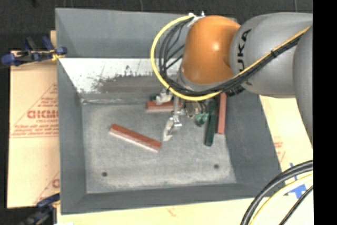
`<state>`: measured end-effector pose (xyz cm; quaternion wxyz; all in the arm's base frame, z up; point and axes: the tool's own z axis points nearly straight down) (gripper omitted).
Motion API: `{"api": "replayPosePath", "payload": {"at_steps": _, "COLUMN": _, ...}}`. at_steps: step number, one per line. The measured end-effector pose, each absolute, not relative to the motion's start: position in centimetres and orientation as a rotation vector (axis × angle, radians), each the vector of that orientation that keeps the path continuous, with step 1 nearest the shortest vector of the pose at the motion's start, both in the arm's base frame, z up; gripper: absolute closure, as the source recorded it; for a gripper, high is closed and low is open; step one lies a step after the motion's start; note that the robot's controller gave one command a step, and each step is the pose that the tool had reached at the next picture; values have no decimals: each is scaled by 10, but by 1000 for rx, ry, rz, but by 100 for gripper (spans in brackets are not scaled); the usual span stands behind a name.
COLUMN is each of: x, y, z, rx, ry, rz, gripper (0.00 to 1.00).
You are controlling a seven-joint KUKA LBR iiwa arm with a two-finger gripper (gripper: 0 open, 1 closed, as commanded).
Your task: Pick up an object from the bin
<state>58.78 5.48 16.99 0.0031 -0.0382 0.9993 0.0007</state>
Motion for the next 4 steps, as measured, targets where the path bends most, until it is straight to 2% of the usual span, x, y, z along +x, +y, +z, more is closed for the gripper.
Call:
{"api": "replayPosePath", "payload": {"at_steps": 1, "x": 570, "y": 72, "z": 127, "rx": 114, "ry": 3133, "rz": 3, "gripper": 0}}
{"api": "replayPosePath", "payload": {"at_steps": 2, "x": 615, "y": 102, "z": 81, "rx": -108, "ry": 3150, "rz": 0, "gripper": 100}}
{"api": "replayPosePath", "payload": {"at_steps": 3, "x": 616, "y": 102, "z": 81, "rx": -108, "ry": 3144, "rz": 1, "gripper": 100}}
{"api": "replayPosePath", "payload": {"at_steps": 4, "x": 612, "y": 121, "z": 208, "rx": -111, "ry": 3135, "rz": 3, "gripper": 100}}
